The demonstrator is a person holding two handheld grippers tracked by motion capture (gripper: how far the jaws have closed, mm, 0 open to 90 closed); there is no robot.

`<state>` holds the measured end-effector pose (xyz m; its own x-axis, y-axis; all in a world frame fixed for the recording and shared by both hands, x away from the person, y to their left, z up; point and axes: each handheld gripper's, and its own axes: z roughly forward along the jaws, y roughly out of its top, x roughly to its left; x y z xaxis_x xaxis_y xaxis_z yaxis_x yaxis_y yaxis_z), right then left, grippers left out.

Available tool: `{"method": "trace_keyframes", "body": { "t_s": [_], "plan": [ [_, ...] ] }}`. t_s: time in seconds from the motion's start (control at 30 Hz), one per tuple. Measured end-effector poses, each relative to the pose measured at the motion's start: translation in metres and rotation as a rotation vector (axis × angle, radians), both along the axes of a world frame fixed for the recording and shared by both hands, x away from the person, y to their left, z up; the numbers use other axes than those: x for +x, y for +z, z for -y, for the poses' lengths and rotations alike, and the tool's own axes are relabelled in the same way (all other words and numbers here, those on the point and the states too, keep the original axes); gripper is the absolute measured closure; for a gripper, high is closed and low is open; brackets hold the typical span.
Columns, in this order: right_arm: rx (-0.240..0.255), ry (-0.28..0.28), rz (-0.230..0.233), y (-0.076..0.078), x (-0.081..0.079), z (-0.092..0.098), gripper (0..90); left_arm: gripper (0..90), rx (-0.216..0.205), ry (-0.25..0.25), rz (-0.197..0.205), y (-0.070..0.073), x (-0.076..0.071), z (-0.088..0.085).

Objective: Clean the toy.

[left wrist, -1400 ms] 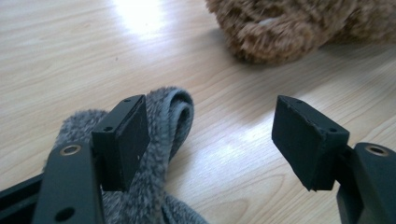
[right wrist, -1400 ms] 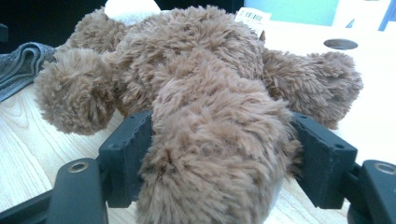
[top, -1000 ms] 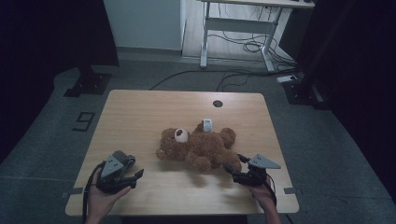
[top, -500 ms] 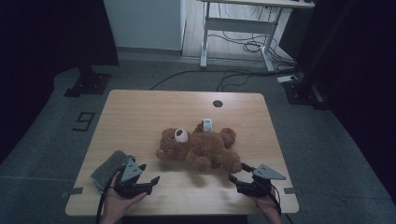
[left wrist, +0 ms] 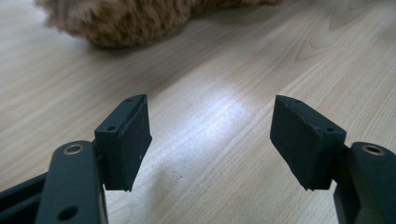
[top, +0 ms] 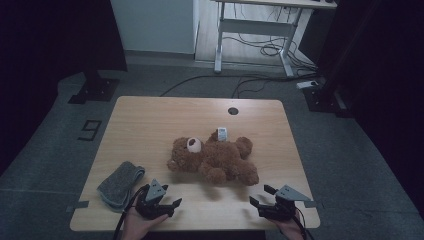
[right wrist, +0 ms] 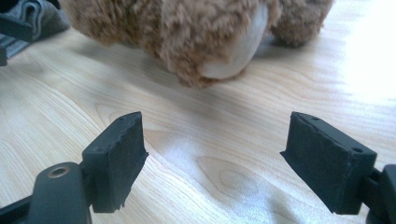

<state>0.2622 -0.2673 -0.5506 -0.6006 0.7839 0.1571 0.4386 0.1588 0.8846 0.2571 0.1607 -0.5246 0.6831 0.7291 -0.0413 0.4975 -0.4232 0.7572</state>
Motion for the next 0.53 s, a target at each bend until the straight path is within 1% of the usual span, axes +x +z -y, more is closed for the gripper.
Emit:
{"method": "trace_keyframes", "body": {
  "t_s": [0.07,0.3,0.37,0.47,0.53],
  "plan": [
    [-0.007,0.007,-0.014,-0.0008,0.0008,-0.0012,19.0,28.9,-0.001,0.002,-0.005,-0.0018,0.0003,-0.0002],
    [-0.016,0.011,-0.013,-0.0013,0.0007,-0.0029,18.9,29.0,-0.008,0.009,-0.001,-0.0008,0.0,-0.0022],
    [-0.016,0.011,-0.015,-0.0014,0.0007,-0.0031,18.6,29.1,-0.008,0.011,-0.004,-0.0017,0.0004,-0.0028],
    [-0.016,0.014,-0.016,-0.0015,0.0009,-0.0027,18.4,29.1,-0.01,0.013,-0.021,-0.0048,0.001,-0.0027],
    [-0.016,0.016,-0.017,-0.0014,0.0008,-0.0027,18.1,29.1,-0.011,0.014,-0.02,-0.0045,0.0008,-0.0027]
  ]
}}
